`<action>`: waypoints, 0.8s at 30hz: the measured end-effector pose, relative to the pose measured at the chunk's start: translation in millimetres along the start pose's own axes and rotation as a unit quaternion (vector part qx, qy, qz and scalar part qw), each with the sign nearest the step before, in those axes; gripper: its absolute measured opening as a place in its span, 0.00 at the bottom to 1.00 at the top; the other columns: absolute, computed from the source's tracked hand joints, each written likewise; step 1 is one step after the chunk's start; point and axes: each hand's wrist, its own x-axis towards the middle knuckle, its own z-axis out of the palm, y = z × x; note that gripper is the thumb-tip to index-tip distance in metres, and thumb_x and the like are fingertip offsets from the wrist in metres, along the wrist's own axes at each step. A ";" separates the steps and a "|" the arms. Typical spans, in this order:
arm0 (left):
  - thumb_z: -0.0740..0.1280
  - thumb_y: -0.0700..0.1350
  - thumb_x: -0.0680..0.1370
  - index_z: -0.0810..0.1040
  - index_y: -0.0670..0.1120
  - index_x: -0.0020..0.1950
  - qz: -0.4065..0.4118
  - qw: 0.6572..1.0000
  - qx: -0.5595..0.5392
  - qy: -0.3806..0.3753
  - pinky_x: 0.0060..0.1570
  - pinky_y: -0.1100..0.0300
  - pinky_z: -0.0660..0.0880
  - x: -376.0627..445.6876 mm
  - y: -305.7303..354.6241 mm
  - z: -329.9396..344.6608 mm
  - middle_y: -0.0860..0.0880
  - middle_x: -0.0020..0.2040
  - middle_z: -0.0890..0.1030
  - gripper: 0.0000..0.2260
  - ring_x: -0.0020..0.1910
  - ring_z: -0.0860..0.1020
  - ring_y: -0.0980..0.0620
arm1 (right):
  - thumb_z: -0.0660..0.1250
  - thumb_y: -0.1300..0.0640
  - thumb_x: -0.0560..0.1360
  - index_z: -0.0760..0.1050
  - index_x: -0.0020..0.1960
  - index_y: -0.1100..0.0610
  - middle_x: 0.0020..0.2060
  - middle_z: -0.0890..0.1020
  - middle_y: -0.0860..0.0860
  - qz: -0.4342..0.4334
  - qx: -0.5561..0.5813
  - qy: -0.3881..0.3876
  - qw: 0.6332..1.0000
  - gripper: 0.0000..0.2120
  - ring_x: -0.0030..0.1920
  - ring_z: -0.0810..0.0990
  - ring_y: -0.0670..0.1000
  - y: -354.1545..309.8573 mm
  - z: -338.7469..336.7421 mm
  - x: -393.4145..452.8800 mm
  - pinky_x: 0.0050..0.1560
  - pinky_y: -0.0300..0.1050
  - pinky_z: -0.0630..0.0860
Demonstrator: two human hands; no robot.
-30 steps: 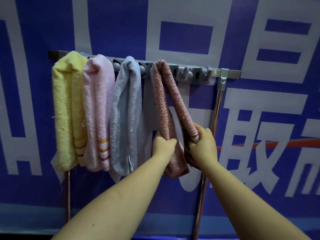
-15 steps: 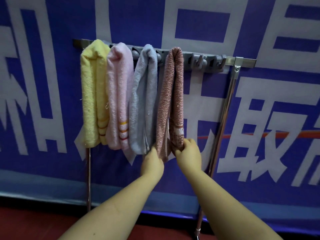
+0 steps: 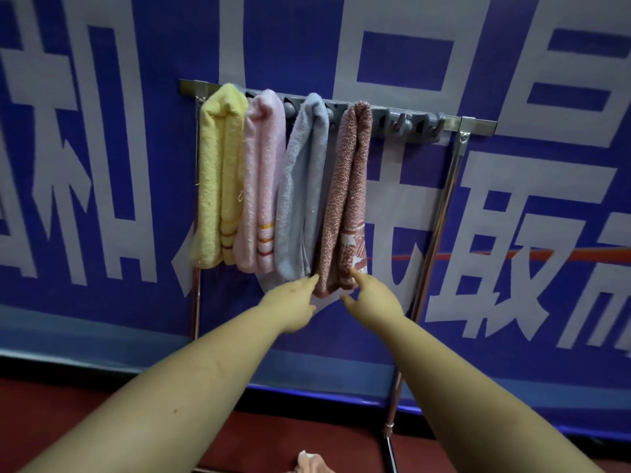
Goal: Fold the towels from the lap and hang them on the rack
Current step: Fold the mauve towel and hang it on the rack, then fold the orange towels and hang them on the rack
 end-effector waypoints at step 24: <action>0.53 0.60 0.79 0.58 0.48 0.75 -0.019 0.991 0.083 -0.102 0.72 0.54 0.56 -90.5 -91.7 158.2 0.47 0.75 0.62 0.28 0.74 0.61 0.48 | 0.58 0.40 0.77 0.60 0.74 0.52 0.69 0.68 0.53 -0.083 -0.132 -0.212 0.965 0.29 0.68 0.67 0.56 34.3 184.1 -93.7 0.65 0.50 0.67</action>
